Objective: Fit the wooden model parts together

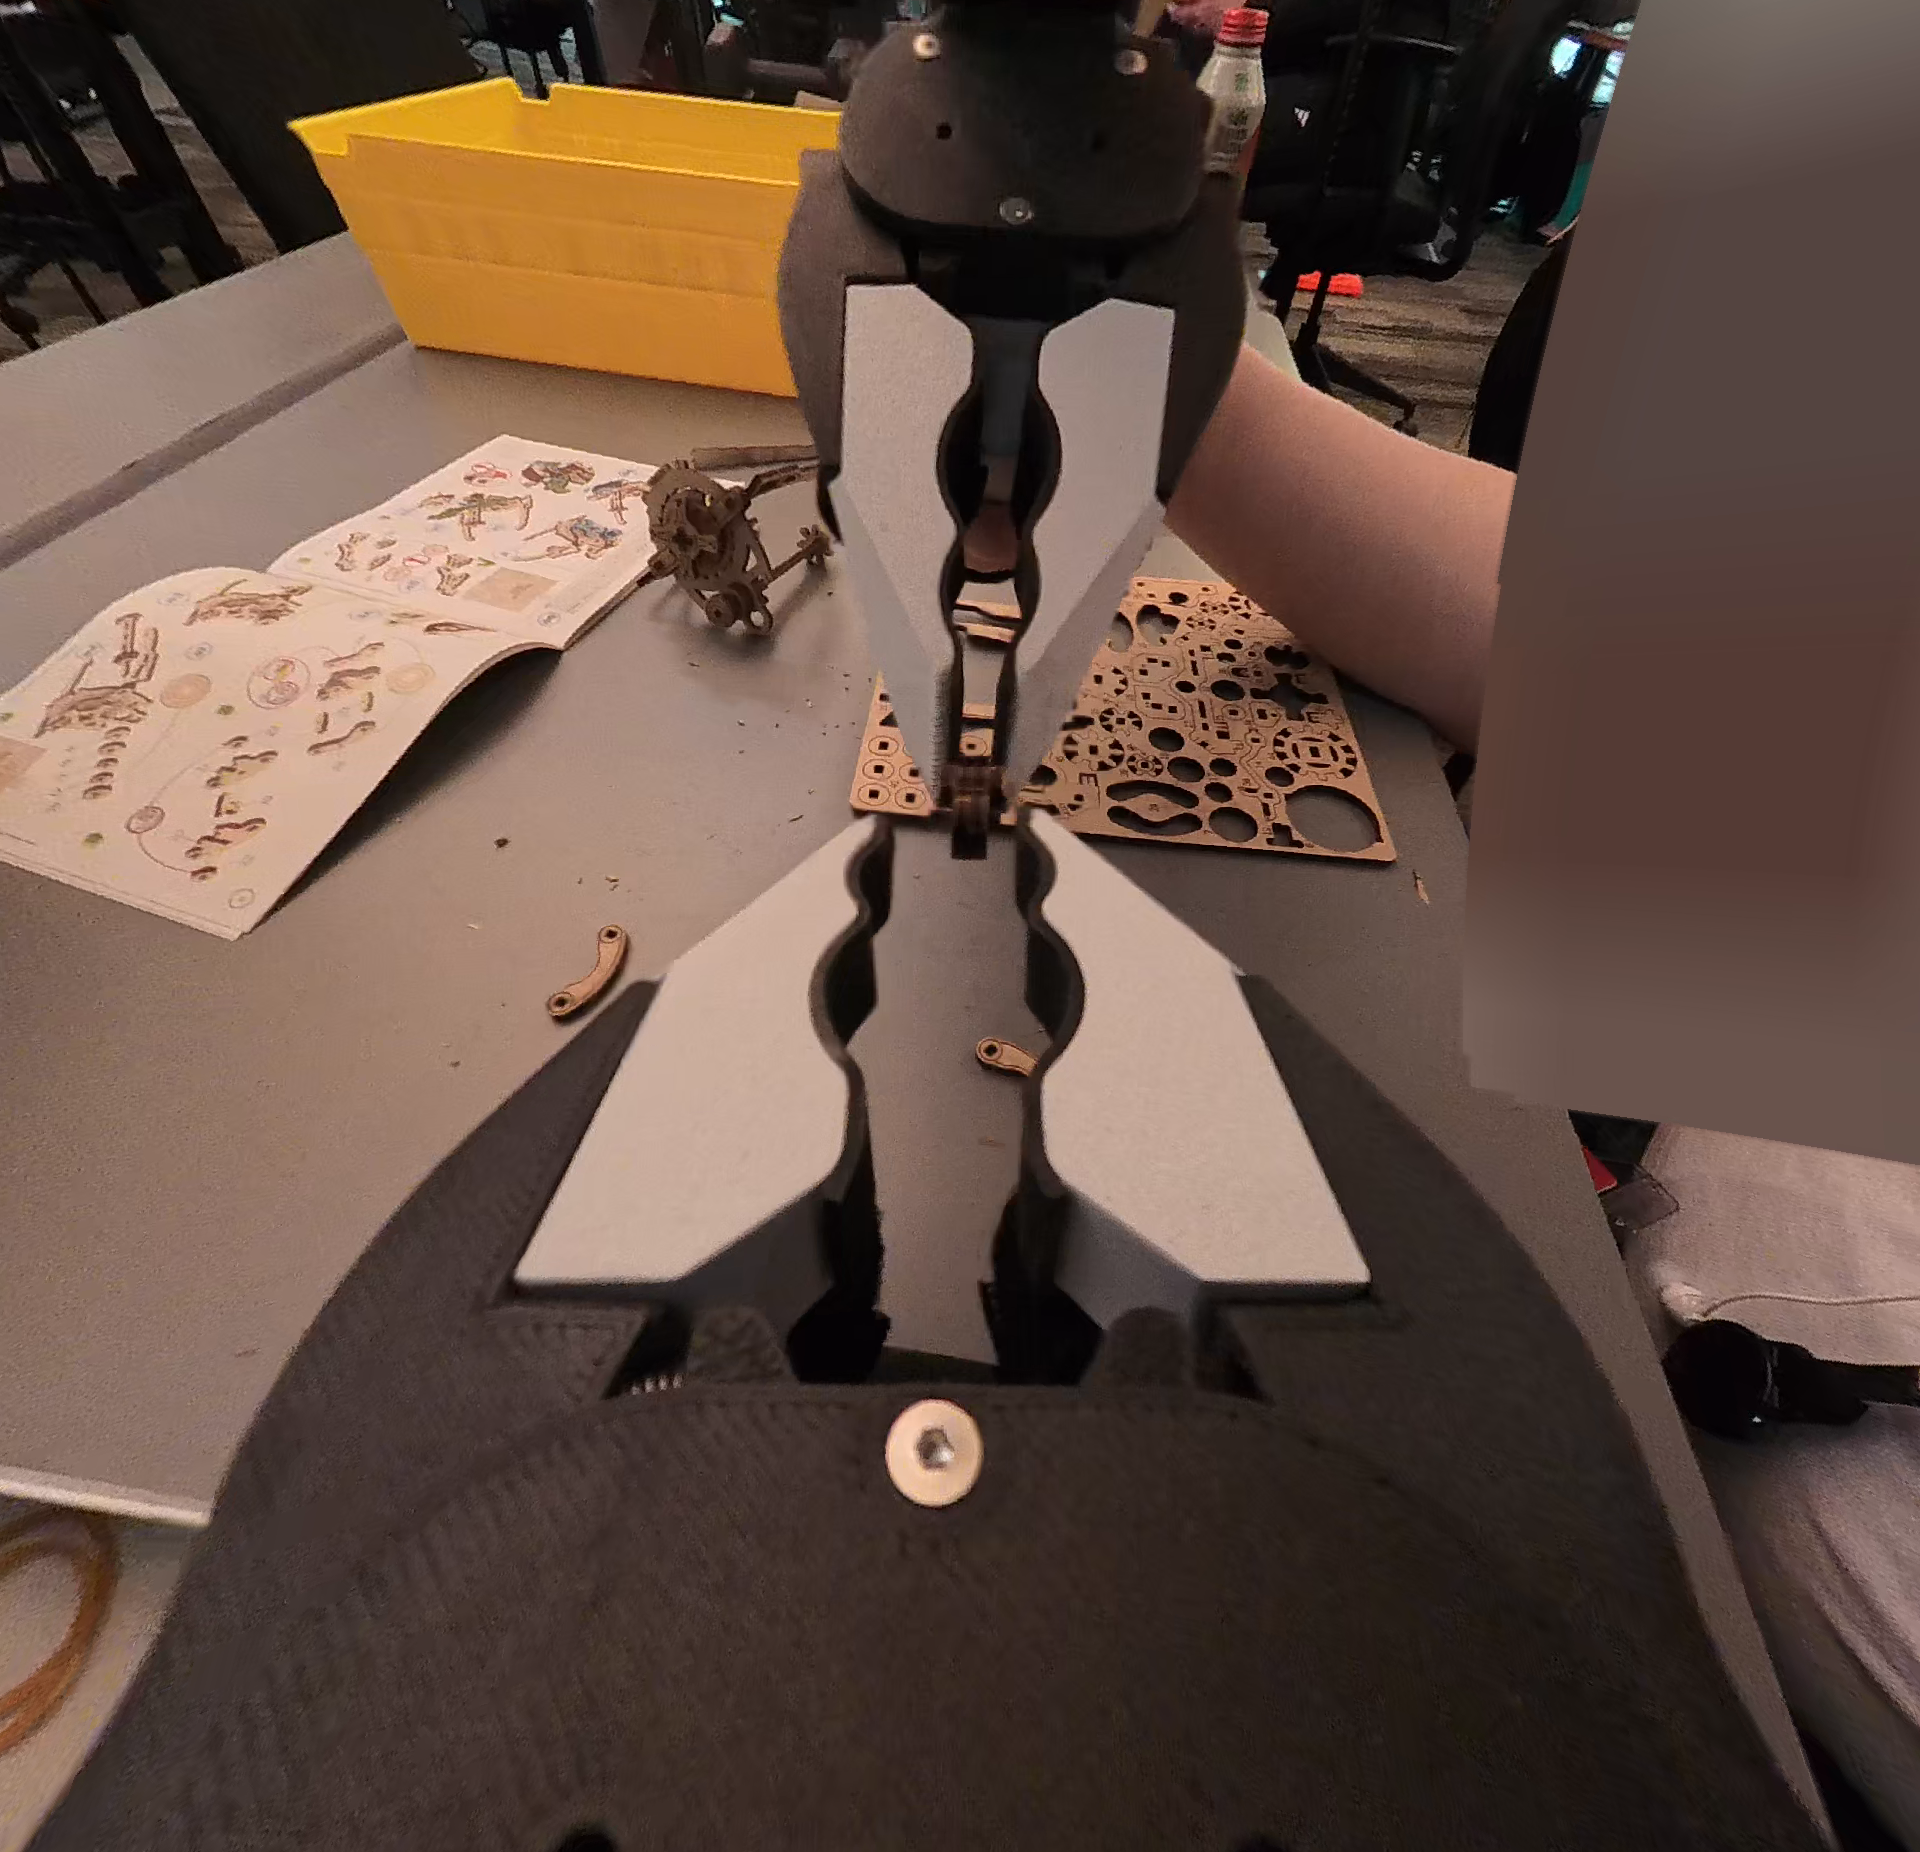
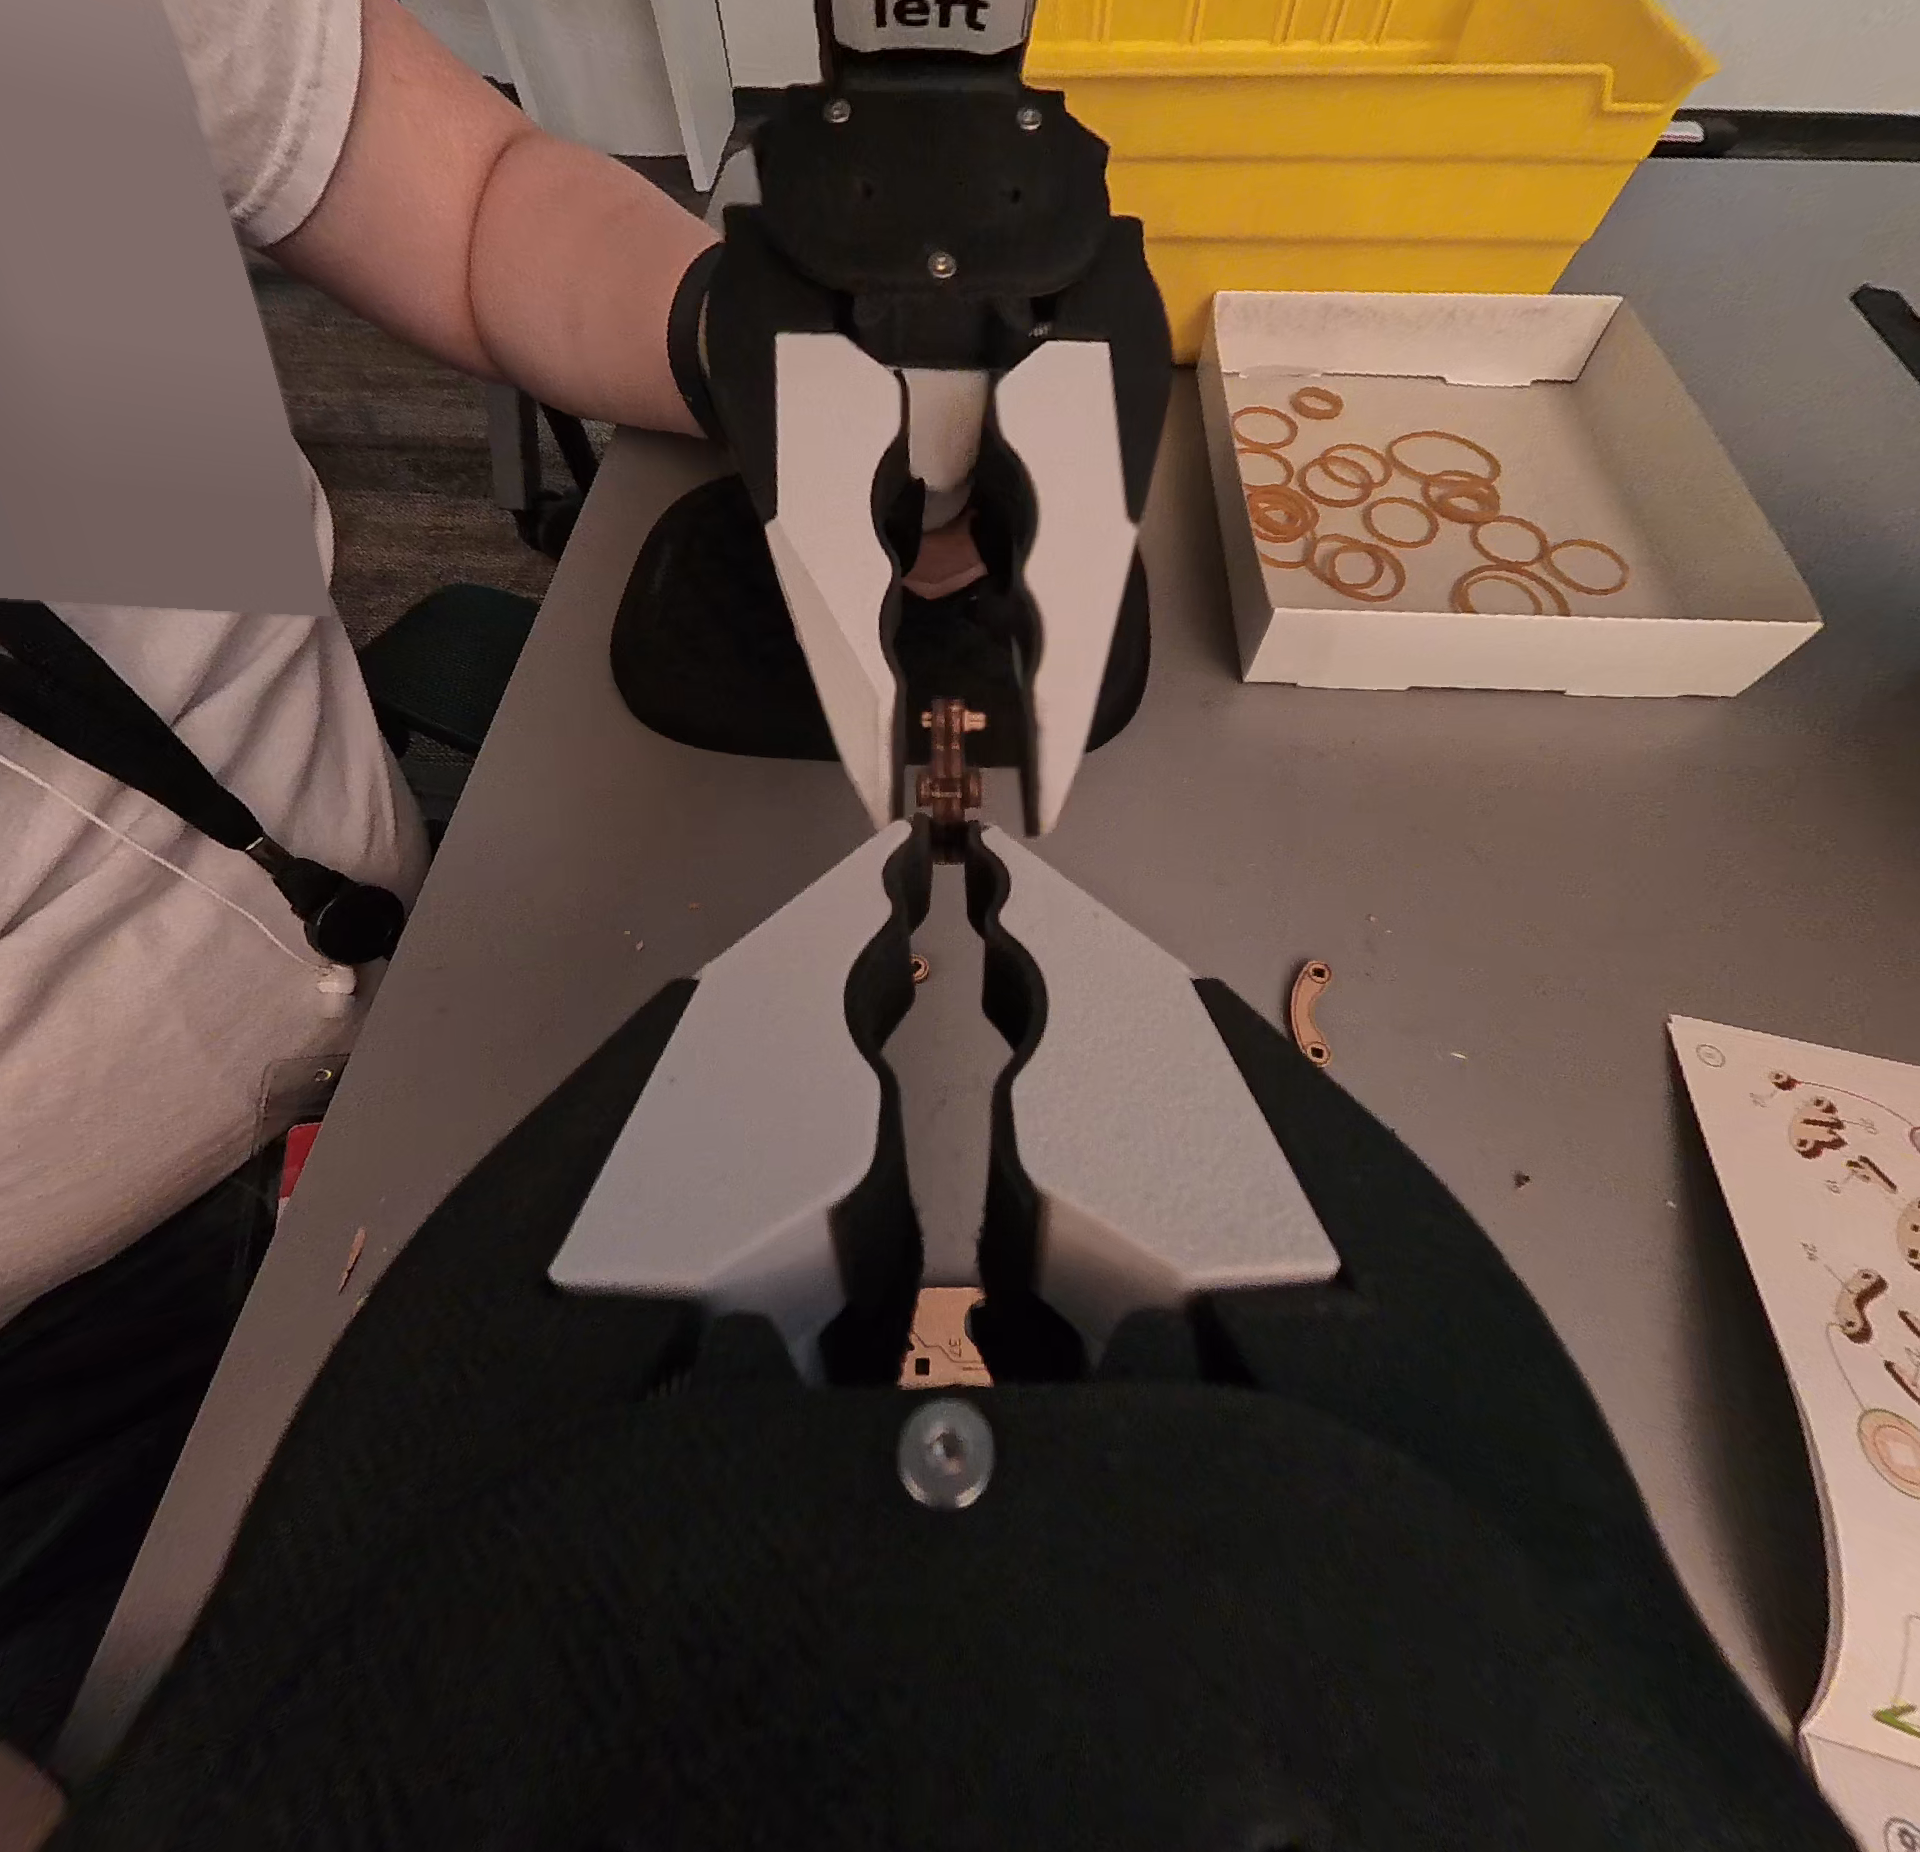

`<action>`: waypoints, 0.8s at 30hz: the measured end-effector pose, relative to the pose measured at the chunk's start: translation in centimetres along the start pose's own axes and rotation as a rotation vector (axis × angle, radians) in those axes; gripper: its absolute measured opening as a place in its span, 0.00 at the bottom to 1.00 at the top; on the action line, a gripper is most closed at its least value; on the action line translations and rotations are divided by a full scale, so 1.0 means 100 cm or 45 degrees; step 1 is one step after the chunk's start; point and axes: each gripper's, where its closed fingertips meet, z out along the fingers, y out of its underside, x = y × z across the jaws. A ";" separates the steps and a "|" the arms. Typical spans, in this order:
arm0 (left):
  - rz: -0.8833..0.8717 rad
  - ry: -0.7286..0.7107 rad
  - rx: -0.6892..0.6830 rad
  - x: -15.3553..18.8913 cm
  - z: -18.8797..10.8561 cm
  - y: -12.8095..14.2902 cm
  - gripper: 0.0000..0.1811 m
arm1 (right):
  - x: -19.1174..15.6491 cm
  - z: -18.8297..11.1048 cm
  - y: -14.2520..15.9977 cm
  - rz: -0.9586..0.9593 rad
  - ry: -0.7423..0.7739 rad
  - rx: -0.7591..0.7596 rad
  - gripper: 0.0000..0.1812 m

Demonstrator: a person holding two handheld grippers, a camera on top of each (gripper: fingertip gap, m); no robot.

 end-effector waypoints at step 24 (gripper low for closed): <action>-0.007 0.017 -0.026 0.001 0.001 0.002 0.14 | 0.003 0.000 0.003 0.015 0.011 -0.015 0.02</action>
